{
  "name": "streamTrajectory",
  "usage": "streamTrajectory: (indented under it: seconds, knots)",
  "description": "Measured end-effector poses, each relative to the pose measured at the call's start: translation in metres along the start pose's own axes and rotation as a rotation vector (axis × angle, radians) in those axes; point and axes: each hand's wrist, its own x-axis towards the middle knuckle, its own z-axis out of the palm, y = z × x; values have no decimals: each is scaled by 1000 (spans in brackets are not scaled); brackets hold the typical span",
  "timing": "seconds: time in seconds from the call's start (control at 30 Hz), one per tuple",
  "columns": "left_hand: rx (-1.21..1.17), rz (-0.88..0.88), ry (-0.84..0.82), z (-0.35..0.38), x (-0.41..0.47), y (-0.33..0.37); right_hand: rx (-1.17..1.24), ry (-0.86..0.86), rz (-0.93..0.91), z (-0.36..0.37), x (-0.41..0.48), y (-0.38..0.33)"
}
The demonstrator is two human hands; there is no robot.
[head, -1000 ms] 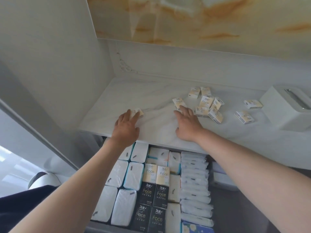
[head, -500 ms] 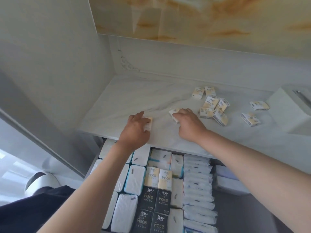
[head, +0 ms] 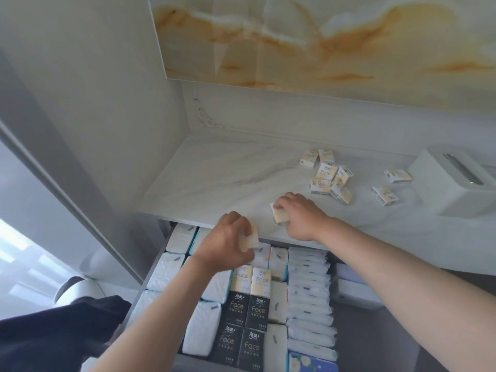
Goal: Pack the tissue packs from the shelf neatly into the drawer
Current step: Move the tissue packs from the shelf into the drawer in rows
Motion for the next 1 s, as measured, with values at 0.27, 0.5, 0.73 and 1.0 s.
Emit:
streamTrajectory:
  seconds: [0.27,0.5,0.73,1.0]
  knots:
    - [59,46,-110,32,-37,7,170,22,-2,23,-39,-18]
    - [81,-90,-75,49,-30,-1,194,31,-149,73,-79,-29]
    - [224,-130,-53,68,-24,-2,375,44,76,107,-64,-18]
    - [360,-4,-104,59,-23,-10,331,57,68,121,-48,-36]
